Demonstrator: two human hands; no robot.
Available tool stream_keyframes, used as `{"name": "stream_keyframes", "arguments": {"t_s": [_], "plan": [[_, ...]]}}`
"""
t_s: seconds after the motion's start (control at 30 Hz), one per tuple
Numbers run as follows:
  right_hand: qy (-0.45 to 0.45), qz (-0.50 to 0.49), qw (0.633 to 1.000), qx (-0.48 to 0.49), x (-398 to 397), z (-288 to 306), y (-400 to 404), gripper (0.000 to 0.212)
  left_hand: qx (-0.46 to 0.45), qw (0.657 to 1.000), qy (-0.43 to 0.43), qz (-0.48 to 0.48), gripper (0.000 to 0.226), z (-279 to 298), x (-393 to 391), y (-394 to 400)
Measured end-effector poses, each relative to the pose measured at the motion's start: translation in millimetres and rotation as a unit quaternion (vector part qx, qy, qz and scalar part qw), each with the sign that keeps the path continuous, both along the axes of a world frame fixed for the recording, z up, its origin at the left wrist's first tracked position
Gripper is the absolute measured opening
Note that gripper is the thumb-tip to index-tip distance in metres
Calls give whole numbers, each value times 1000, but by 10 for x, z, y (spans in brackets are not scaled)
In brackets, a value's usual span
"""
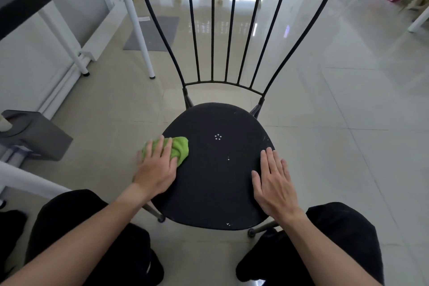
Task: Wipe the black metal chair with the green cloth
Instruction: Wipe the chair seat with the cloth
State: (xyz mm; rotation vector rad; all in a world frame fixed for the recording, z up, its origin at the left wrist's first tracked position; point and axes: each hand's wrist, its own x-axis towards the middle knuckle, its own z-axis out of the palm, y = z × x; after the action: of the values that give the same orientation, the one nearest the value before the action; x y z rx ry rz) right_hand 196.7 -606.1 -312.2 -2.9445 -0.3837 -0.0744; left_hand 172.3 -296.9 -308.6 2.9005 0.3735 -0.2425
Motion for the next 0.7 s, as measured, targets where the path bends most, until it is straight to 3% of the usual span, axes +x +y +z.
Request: {"name": "stream_keyframes", "arguments": {"t_s": [0.33,0.5,0.7], "plan": [[14,-37,999,8,139,78,-351,73,5,986,-8,-164,64,31,533,-1271],[25,-49,998,17,176,74,-355,77,-22,959,-51,-279,64,27,-55,-1584],[42,-49,998,28,133,-11,-312,77,-1,926,-56,-374,66,2,-918,-1261]]}}
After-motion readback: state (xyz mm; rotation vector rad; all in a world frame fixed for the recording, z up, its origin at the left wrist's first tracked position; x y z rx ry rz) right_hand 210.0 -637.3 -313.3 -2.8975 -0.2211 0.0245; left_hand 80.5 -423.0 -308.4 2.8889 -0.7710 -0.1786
